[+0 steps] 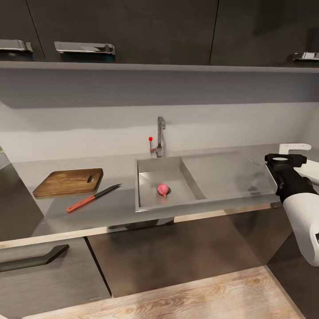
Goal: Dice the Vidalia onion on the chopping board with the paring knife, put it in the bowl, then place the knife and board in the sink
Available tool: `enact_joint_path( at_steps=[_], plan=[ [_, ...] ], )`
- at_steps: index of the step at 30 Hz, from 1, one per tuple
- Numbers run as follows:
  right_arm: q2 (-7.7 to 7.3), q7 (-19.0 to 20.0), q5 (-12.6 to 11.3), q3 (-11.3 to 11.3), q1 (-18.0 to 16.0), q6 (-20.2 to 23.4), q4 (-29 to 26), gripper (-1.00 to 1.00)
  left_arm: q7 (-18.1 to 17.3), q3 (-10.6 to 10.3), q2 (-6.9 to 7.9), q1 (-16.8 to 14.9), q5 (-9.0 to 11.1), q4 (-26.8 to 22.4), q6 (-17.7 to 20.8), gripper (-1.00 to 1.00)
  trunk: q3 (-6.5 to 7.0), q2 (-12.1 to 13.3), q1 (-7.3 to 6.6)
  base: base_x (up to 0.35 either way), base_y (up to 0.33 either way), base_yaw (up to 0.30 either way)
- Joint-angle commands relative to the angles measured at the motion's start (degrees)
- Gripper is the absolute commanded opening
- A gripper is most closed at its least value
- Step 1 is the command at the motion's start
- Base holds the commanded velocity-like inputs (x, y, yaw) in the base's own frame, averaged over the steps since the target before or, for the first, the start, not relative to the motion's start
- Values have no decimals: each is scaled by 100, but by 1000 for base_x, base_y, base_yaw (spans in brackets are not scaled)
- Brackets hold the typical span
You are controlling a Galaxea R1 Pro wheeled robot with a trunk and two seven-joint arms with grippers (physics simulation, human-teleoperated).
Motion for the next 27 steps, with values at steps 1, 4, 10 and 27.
enact_joint_path(
  at_steps=[1,4,10,27],
  plan=[
    [-8,-21,-3,24,-3,45,-2,100,-1,-3,0,3,33,-9,-7,100,-4,-2,0,0,0,0],
    [-12,-15,-5,22,-3,45,20,100,-1,-1,0,3,33,-9,-7,100,-4,-2,0,0,0,0],
    [-3,17,-23,28,-3,45,46,100,-1,0,0,3,33,-9,-7,100,0,-2,0,0,0,-47],
    [21,93,-30,34,-3,45,49,100,-1,0,0,3,33,-9,-7,100,13,-2,0,0,0,-149]
  ],
)
